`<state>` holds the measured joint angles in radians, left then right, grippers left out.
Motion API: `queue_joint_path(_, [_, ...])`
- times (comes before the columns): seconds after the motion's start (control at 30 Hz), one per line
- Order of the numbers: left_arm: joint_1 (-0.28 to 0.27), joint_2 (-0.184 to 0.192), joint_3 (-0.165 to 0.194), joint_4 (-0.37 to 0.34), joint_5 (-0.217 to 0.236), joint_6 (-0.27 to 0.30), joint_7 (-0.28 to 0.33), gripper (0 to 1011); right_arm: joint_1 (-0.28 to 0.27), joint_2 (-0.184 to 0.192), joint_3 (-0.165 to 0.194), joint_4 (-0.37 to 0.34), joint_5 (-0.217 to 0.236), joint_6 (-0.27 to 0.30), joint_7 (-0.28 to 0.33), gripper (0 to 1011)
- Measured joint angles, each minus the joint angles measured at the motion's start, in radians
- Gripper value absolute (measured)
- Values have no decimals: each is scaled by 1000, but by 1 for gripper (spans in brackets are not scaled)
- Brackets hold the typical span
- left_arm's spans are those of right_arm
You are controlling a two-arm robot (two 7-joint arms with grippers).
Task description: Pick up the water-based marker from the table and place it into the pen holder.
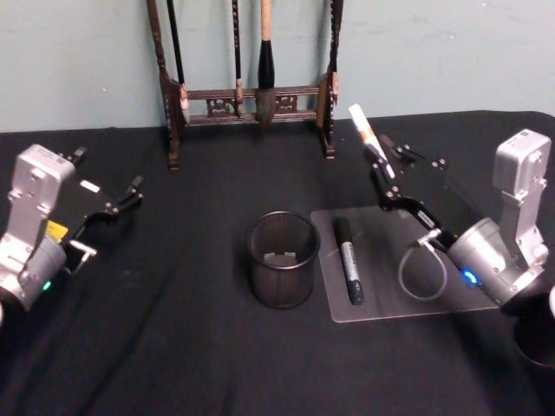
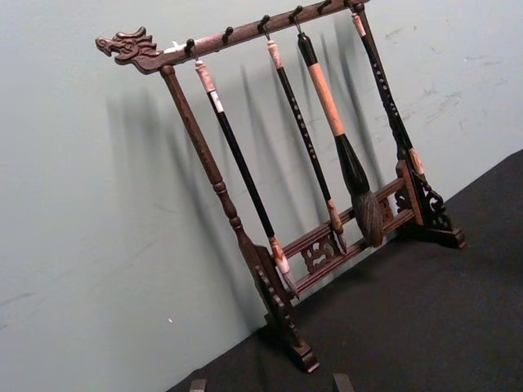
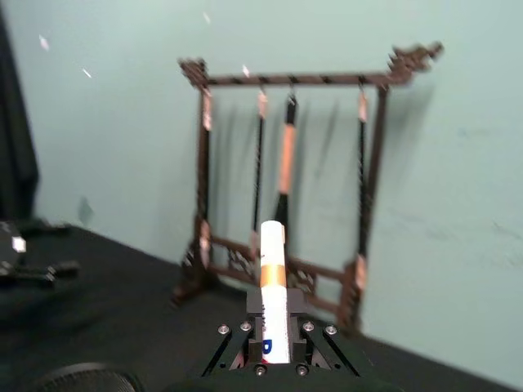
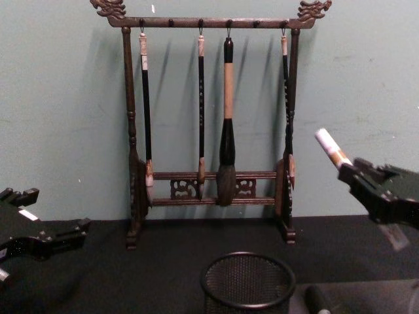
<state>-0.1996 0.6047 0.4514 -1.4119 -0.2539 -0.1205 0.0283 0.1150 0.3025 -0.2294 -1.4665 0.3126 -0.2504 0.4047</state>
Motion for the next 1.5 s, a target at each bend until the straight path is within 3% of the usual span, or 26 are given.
queue_joint_path(0.23, [0,0,0,0,0,0,0,1001,40,-30,-38,42,44,-57,72,177])
queue_joint_path(0.73, [0,0,0,0,0,0,0,1001,86,-70,-139,89,135,-45,162,176])
queue_joint_path(1.1, [0,0,0,0,0,0,0,1001,101,-73,-191,129,138,-18,164,176])
queue_joint_path(1.5, [0,0,0,0,0,0,0,1001,104,-72,-219,148,120,-15,153,176])
